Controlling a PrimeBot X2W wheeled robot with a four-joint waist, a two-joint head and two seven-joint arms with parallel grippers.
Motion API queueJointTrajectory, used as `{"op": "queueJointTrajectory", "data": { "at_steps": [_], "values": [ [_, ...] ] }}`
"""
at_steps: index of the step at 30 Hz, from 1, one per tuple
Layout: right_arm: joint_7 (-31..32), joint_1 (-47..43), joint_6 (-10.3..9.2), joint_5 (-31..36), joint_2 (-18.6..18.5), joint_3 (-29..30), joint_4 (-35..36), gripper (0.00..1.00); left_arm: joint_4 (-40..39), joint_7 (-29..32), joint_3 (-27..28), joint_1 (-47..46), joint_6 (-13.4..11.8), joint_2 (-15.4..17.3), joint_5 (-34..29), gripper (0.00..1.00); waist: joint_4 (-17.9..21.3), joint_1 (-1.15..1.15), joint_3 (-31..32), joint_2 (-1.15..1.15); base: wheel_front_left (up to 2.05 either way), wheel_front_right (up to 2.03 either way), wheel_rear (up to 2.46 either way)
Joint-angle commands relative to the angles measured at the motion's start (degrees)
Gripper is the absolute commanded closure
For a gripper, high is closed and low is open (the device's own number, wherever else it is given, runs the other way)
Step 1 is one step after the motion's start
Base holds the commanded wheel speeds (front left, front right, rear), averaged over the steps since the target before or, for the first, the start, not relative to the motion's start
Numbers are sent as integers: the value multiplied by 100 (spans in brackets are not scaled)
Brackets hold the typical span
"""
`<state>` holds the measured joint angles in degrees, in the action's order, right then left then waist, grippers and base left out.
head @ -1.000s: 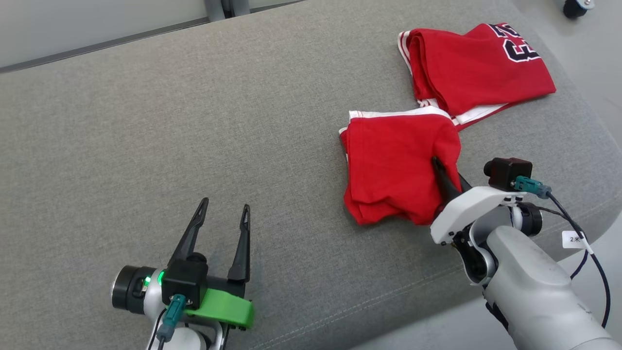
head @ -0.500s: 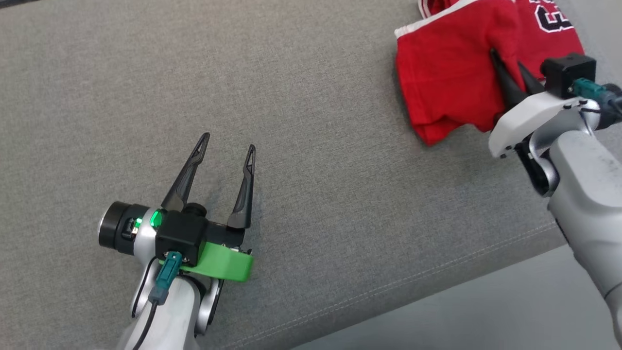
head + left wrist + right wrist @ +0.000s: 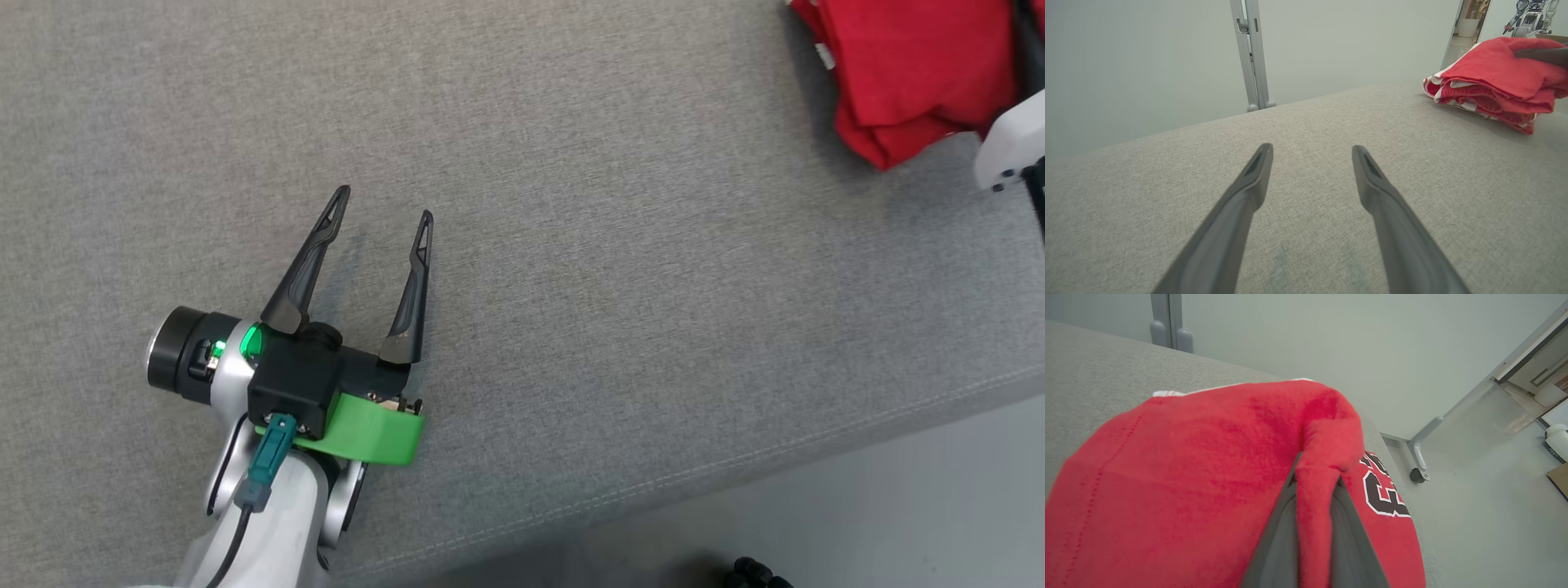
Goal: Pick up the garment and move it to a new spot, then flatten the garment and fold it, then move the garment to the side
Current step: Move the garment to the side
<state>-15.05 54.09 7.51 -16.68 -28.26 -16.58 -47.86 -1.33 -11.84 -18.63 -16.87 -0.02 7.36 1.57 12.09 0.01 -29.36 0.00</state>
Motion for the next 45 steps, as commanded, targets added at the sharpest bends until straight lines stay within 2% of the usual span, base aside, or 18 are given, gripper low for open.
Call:
{"op": "queueJointTrajectory", "data": {
  "at_steps": [1,14,20,21,22,23,26,29,31,34,37,40,45],
  "values": [
    [-18,104,-6,98,-88,116,-21,100,-76,19,-11,-109,-7,44,-32,0,-167,-1,-181,0,0,0,0],
    [-18,36,-8,514,-372,847,113,100,-287,139,-67,-73,-96,142,-71,0,-267,-1,-258,0,0,0,0],
    [-18,-68,-8,617,-297,897,-122,100,-288,222,-79,-22,-93,197,-34,0,-224,-1,-211,0,0,0,0],
    [-18,-52,-8,657,-293,881,-213,66,-287,238,-92,-46,-85,194,-30,0,-223,-1,-204,0,0,0,0],
    [-18,-21,-8,704,-286,883,-283,9,-289,244,-107,-75,-74,192,-25,0,-225,-1,-199,0,0,0,0],
    [-18,12,-8,761,-270,922,-313,0,-294,259,-119,-101,-68,188,-22,0,-227,-1,-192,0,0,0,0],
    [-18,78,-8,1077,-331,1243,-195,0,-314,279,-137,-148,-69,197,-13,0,-238,-1,-187,0,0,0,0],
    [-18,-55,-8,1592,-234,1755,107,0,-307,269,-127,-104,-99,223,13,0,-232,-1,-152,0,0,0,0],
    [-18,-156,-8,1962,-100,2097,388,0,-262,250,-122,-61,-111,229,44,0,-232,-1,-95,0,0,0,0],
    [-18,-299,-8,2245,328,2327,850,0,-191,201,-115,3,-160,183,93,0,-235,-1,42,0,0,0,0],
    [-18,-529,-8,2092,806,2260,1280,0,-87,146,-96,114,-215,99,208,0,-249,-1,238,0,0,0,0],
    [-18,-823,-8,1704,1208,1907,1615,0,50,103,-28,204,-271,-16,431,0,-300,-1,472,0,0,0,0],
    [-18,-1424,-8,1077,1541,1171,2048,0,298,-15,175,432,-427,-172,832,0,-464,-1,908,0,0,0,0]
  ]
}}
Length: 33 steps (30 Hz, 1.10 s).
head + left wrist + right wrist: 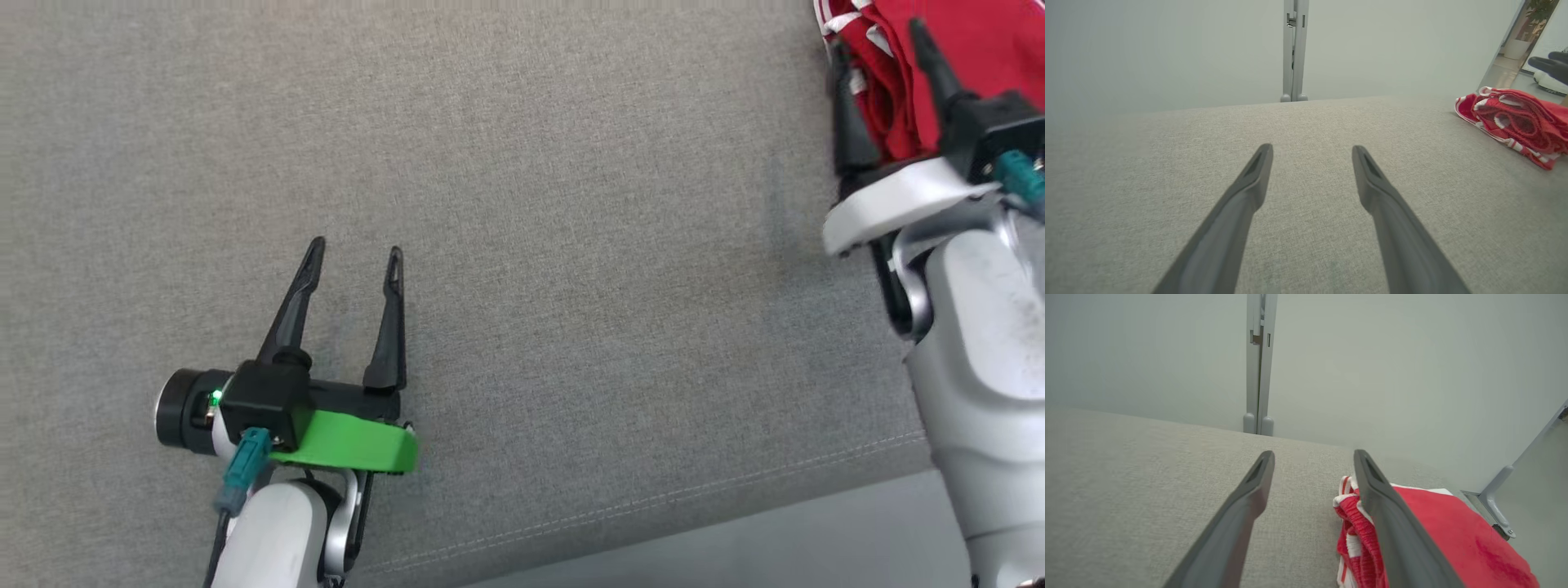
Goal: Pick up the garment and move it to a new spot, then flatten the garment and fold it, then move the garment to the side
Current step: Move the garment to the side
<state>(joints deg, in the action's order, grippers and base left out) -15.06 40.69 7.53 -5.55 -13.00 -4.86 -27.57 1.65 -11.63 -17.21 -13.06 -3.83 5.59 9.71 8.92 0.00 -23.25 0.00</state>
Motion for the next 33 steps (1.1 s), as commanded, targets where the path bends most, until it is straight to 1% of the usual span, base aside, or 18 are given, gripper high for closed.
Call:
{"op": "queueJointTrajectory", "data": {
  "at_steps": [1,4,6,7,10,15,22,28,33],
  "values": [
    [-17,-196,-10,-136,52,-118,110,0,60,-62,79,106,-98,-19,83,0,-188,0,383,0,0,0,0],
    [-16,-624,-10,-377,166,-477,358,0,246,-150,243,265,-271,-108,351,0,-333,0,674,0,0,0,0],
    [-17,-914,-10,-468,188,-617,554,0,359,-214,329,363,-361,-151,480,0,-428,0,870,0,0,0,0],
    [-17,-914,-10,-468,188,-617,554,0,359,-214,329,363,-361,-151,480,0,-428,0,870,0,0,0,0],
    [-17,-1409,-10,-567,307,-746,827,0,540,-278,398,515,-427,-175,569,0,-533,0,1157,0,0,0,0],
    [-17,-2223,-10,-582,512,-538,1156,0,662,-355,546,770,-460,-187,534,0,-677,0,1633,0,0,0,0],
    [-17,-3208,-9,-290,755,-308,1594,0,507,-354,725,1349,-96,-198,355,0,-809,0,2191,0,0,0,0],
    [-17,-3852,-9,-201,880,-75,1844,0,586,-356,858,1705,211,-236,196,0,-918,0,2447,0,0,0,0],
    [-17,-4228,-9,-269,955,300,1994,0,639,-355,867,1900,392,-259,159,0,-1025,0,2590,0,0,0,0]
  ]
}}
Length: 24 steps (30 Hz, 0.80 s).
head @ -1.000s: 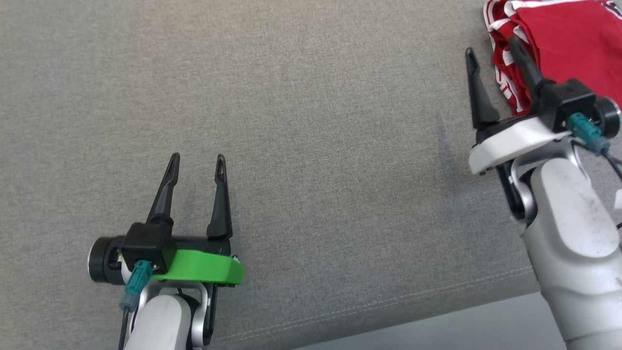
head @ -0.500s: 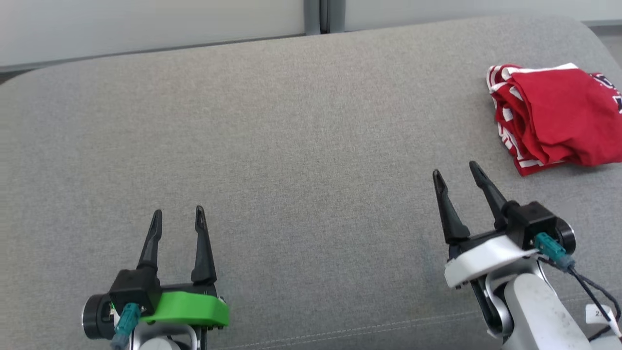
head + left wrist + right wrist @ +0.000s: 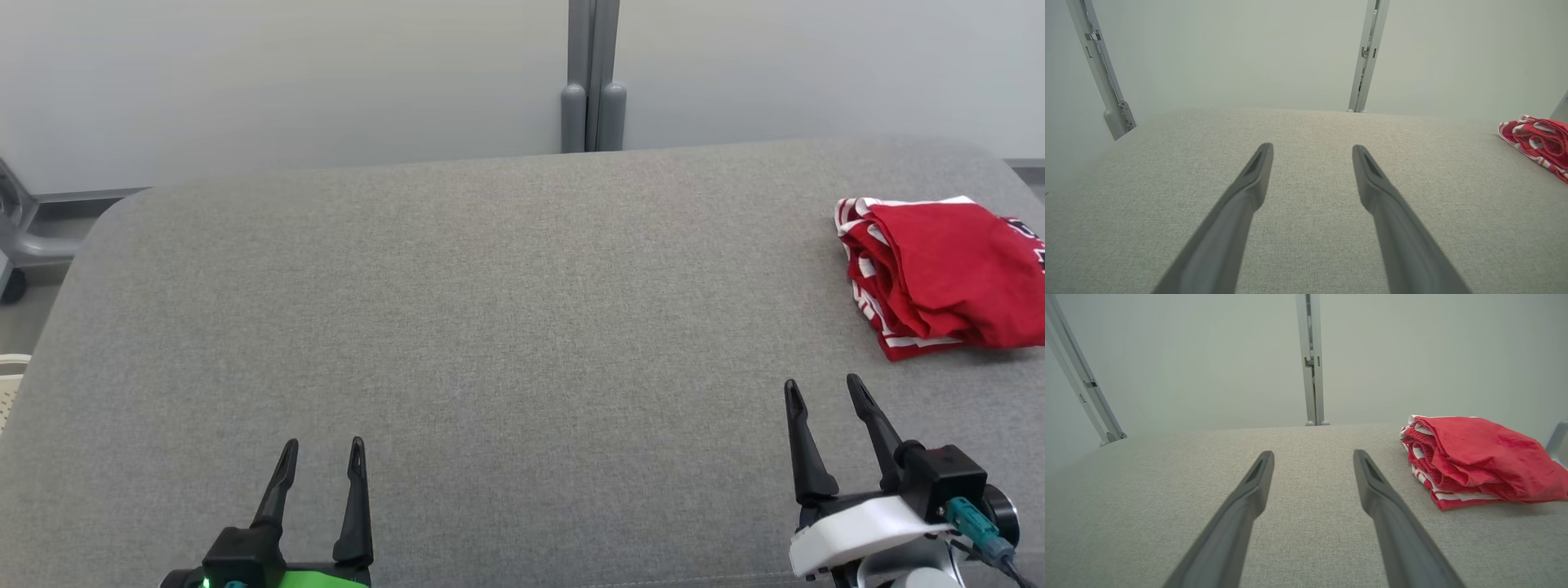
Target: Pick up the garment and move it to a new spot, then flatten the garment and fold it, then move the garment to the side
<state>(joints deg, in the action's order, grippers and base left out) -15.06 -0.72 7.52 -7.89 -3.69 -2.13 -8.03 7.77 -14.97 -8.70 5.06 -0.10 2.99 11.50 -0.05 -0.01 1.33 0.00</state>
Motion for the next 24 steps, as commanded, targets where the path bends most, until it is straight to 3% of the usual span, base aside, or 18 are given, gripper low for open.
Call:
{"op": "queueJointTrajectory", "data": {
  "at_steps": [1,24],
  "values": [
    [-17,-160,-8,-49,30,63,63,0,51,-22,15,107,58,-2,-29,0,-141,1,155,0,0,0,0],
    [-17,-415,-8,-71,40,123,-47,0,525,-22,-143,75,70,-7,-19,0,-142,1,459,0,0,0,0]
  ]
}}
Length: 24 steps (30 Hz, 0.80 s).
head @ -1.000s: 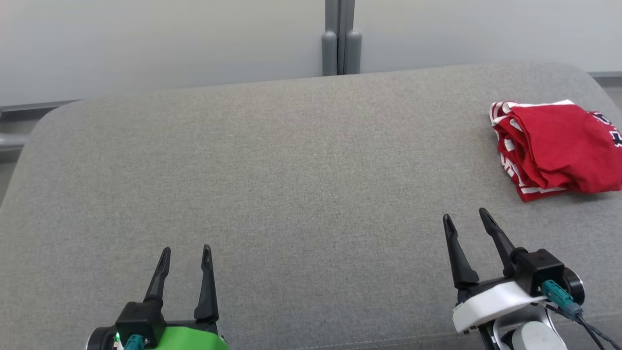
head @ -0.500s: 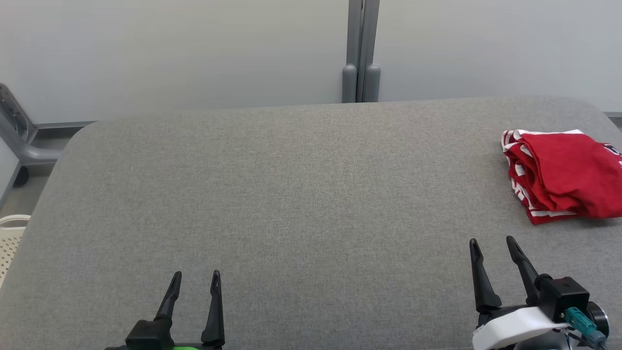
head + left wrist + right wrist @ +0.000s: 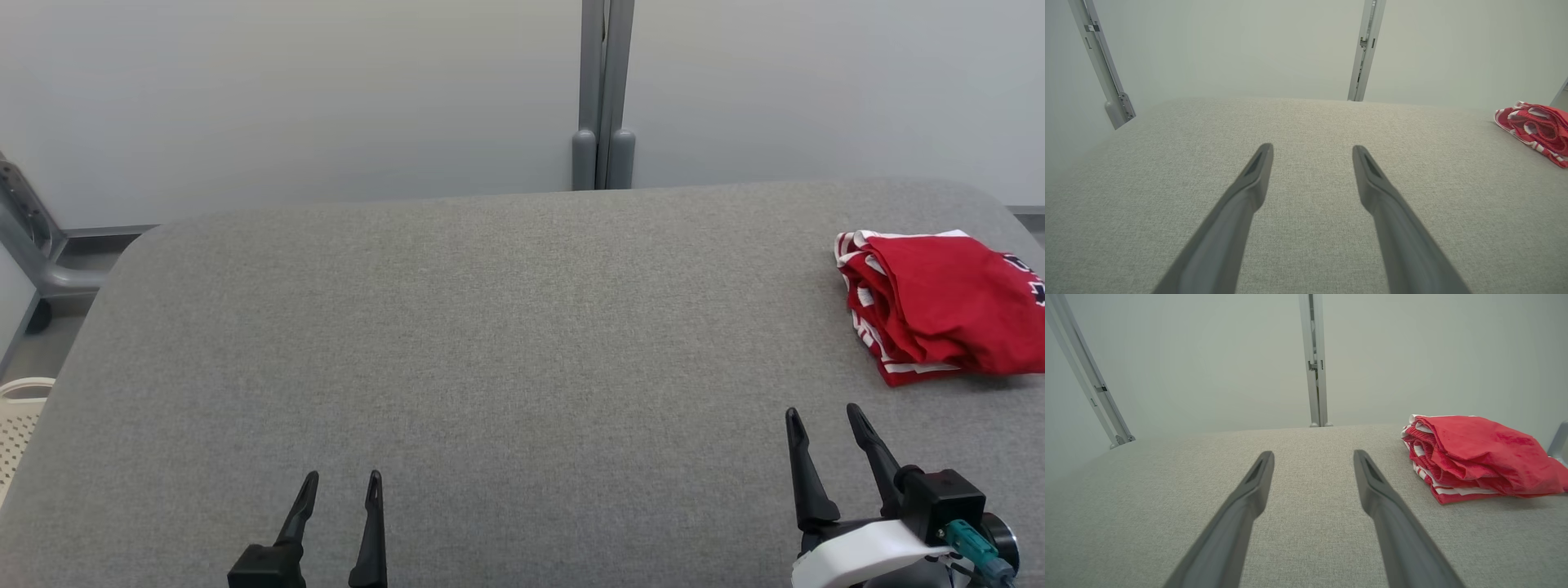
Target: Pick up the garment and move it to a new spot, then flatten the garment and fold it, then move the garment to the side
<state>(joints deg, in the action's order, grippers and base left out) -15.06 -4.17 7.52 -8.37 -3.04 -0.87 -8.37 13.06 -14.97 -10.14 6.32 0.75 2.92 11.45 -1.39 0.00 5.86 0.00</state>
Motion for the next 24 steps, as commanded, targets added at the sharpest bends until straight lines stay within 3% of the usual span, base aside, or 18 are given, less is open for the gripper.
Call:
{"op": "queueJointTrajectory", "data": {
  "at_steps": [1,3,4,8,24],
  "values": [
    [-17,-76,-8,-24,-31,-4,-21,0,8,-22,-12,-65,-15,0,-15,0,-17,0,14,0,0,0,0],
    [-17,-75,-8,-42,-51,-20,-43,0,23,-22,-39,-102,-28,1,-57,0,-37,0,28,0,0,0,0],
    [0,-19,0,-11,-27,-25,-39,100,25,0,-48,-22,-25,0,-45,100,-34,0,26,0,0,0,0],
    [11,-88,1,-17,21,-26,-248,100,223,29,-76,78,-24,-1,-33,100,-35,0,27,0,0,0,0],
    [573,311,0,-1720,17,326,-455,100,408,384,154,-433,126,-2,1695,100,-12,0,-57,0,0,0,0]
  ]
}}
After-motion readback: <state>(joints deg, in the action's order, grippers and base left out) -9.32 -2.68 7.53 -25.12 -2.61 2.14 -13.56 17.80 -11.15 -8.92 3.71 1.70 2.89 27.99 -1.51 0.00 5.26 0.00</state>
